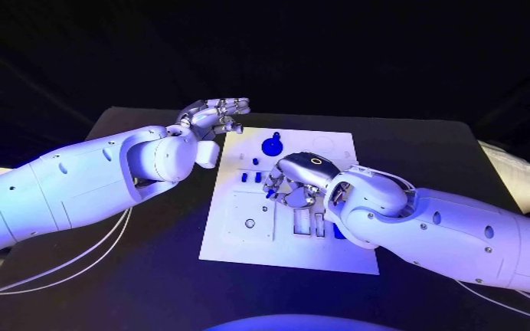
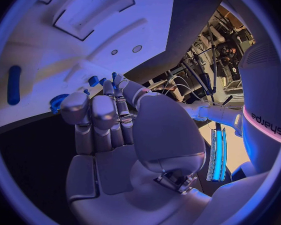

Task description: Assemble the parts on the task board

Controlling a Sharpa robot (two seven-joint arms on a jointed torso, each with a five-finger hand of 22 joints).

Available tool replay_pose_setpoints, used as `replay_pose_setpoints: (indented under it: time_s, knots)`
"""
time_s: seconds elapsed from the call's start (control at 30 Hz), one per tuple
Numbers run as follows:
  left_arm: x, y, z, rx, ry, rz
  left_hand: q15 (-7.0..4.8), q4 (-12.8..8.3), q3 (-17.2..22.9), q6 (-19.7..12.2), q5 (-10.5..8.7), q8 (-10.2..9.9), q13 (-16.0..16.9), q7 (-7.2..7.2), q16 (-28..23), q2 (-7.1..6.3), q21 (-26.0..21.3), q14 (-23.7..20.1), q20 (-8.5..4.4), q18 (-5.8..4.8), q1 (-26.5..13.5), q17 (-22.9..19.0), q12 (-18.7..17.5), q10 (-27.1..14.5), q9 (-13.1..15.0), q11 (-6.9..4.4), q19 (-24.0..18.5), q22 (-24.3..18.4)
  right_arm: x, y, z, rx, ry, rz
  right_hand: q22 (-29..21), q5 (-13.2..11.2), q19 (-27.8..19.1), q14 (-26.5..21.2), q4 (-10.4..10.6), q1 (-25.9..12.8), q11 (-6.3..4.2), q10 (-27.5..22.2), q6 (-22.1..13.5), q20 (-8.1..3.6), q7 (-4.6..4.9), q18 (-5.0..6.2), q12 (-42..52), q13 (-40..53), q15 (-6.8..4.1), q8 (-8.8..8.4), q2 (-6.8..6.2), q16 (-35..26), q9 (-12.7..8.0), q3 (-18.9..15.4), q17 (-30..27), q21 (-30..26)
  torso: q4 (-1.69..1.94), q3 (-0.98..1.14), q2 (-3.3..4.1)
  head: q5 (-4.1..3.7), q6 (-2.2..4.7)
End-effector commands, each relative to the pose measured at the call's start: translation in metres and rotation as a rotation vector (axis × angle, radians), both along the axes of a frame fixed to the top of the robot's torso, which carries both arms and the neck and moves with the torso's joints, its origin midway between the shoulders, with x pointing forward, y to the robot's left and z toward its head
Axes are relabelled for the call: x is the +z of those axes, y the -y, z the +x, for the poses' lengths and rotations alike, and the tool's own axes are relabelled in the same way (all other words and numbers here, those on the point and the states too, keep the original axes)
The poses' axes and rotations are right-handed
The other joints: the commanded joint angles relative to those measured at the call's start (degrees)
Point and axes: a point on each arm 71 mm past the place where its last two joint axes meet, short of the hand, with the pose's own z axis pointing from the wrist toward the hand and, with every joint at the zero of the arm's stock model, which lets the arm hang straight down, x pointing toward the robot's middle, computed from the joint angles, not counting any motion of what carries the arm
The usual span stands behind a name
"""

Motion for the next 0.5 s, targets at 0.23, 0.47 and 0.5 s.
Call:
replay_pose_setpoints:
  time_s: [0.23,0.47,0.5]
  knots:
    - [0.002,0.007,-0.003,-0.034,0.007,-0.012,0.01,0.02,-0.21,-0.26,0.05,0.05,0.05,0.07,-0.28,0.35,-0.21,-0.49,-0.10,0.67,-0.19,-0.05,0.36,-0.33,-0.06,0.03,-0.42,-0.05,-0.019,-0.012,-0.004,0.057,-0.020,-0.085,0.00,0.22,0.41,1.80,-0.10,0.12,0.21,0.34,0.09,-0.09,0.32,-1.13,0.18,0.04,-0.29,-0.04,0.53,0.37,0.02,0.27,0.13,0.38,-0.06,0.14,0.04,0.46,-0.49]
    - [0.002,0.008,-0.003,-0.035,0.006,-0.012,0.01,0.02,-0.21,-0.26,0.05,0.05,0.05,0.07,-0.28,0.35,-0.21,-0.49,-0.10,0.67,-0.19,-0.05,0.36,-0.33,-0.06,0.03,-0.42,-0.05,-0.024,-0.014,-0.003,0.051,-0.016,-0.113,0.00,0.22,0.41,1.80,-0.10,0.12,0.21,0.34,0.09,-0.09,0.32,-1.13,0.18,0.04,-0.29,-0.04,0.53,0.37,0.02,0.27,0.13,0.38,-0.08,0.14,0.04,0.57,-0.86]
    - [0.002,0.007,-0.003,-0.035,0.006,-0.012,0.01,0.02,-0.21,-0.26,0.05,0.05,0.05,0.07,-0.28,0.35,-0.21,-0.49,-0.10,0.67,-0.19,-0.05,0.36,-0.33,-0.06,0.03,-0.42,-0.05,-0.024,-0.014,-0.003,0.050,-0.016,-0.115,0.00,0.22,0.41,1.80,-0.10,0.12,0.21,0.34,0.09,-0.09,0.32,-1.13,0.18,0.04,-0.29,-0.04,0.53,0.37,0.02,0.27,0.13,0.38,-0.10,0.15,0.04,0.60,-0.90]
